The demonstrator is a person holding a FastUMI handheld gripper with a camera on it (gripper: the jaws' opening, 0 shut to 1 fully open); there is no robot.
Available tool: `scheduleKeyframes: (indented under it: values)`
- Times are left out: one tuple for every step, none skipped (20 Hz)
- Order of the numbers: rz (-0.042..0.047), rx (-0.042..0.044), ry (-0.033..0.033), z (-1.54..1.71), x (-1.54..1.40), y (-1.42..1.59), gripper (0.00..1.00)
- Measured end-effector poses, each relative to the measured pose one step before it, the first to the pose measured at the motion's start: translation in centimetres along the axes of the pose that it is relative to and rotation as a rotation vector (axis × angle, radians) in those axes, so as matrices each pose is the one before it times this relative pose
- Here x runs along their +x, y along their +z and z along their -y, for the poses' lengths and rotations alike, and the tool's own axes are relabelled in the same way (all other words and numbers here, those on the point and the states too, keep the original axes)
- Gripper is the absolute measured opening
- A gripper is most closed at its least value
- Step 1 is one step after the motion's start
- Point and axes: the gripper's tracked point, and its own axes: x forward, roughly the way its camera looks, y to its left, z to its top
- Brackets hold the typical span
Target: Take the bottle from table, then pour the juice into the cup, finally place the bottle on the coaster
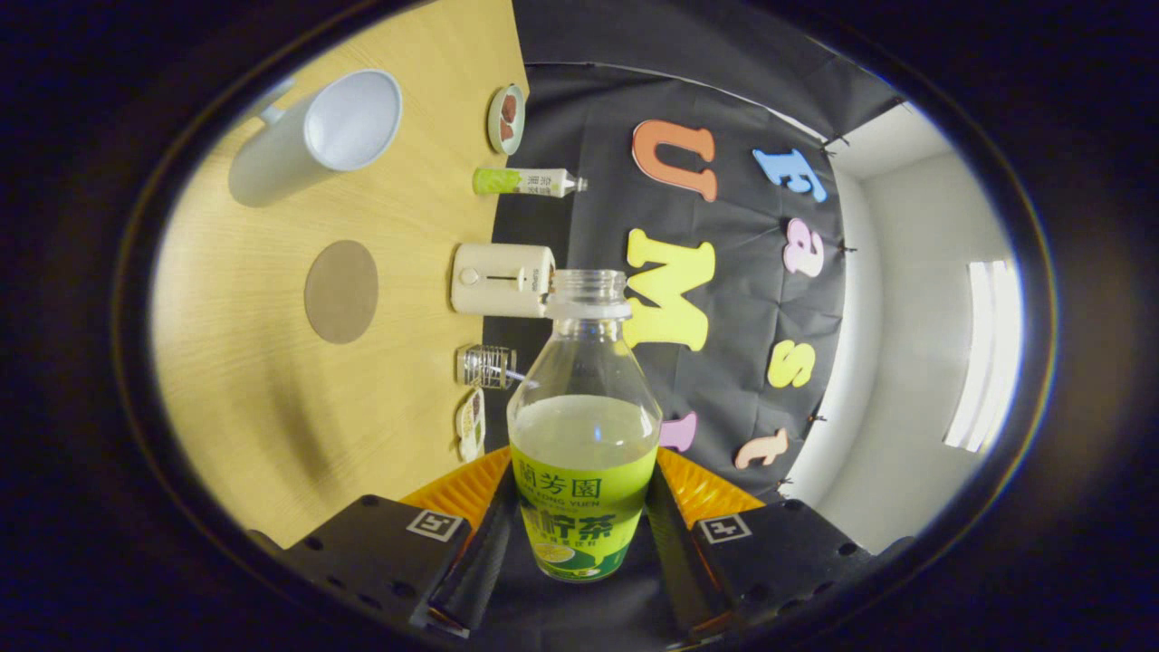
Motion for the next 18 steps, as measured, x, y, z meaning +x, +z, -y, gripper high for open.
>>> scheduleKeyframes:
  values:
    - [0.00690,-0.01182,-0.00165,-0.023,-0.199,0.433,0.80]
    - [-0.00095,-0.01477,-0.00901,0.206,-0.049,0.136,0.80]
    - [0.00335,-0.01267,-0.00772,0.229,-0.166,0.158,0.80]
    - [0.00577,-0.00541,0.00025,0.033,-0.111,0.418,0.80]
    - [0.00540,-0.00609,-0.00134,0.022,-0.201,0.355,0.80]
    - [0.00143,-0.01246,-0.00521,0.203,0.089,0.139,0.80]
    - [0.00362,-0.00983,-0.00638,0.201,-0.121,0.197,0.80]
    - [0.00280,-0.00704,-0.00178,0.003,0.031,0.311,0.80]
    - [0.00127,-0.00491,-0.00064,0.034,-0.087,0.281,0.80]
    - [0.00128,-0.00350,-0.00369,0.214,-0.198,0.210,0.80]
    - [0.00183,-0.00230,-0.00139,0.198,-0.182,0.280,0.80]
    - [0.00285,-0.00399,-0.00303,0.164,-0.122,0.139,0.80]
    - [0.00146,-0.00808,-0.00539,0.268,-0.176,0.271,0.80]
    - [0.00422,-0.00750,-0.00173,0.101,-0.150,0.297,0.80]
    - [0.00415,-0.00727,-0.00198,0.101,-0.240,0.237,0.80]
    - [0.00158,-0.01055,-0.00636,0.229,0.163,0.258,0.80]
    - [0.00150,-0.01338,-0.00652,0.258,-0.104,0.150,0.80]
    - [0.00242,-0.01205,-0.00057,-0.003,-0.122,0.155,0.80]
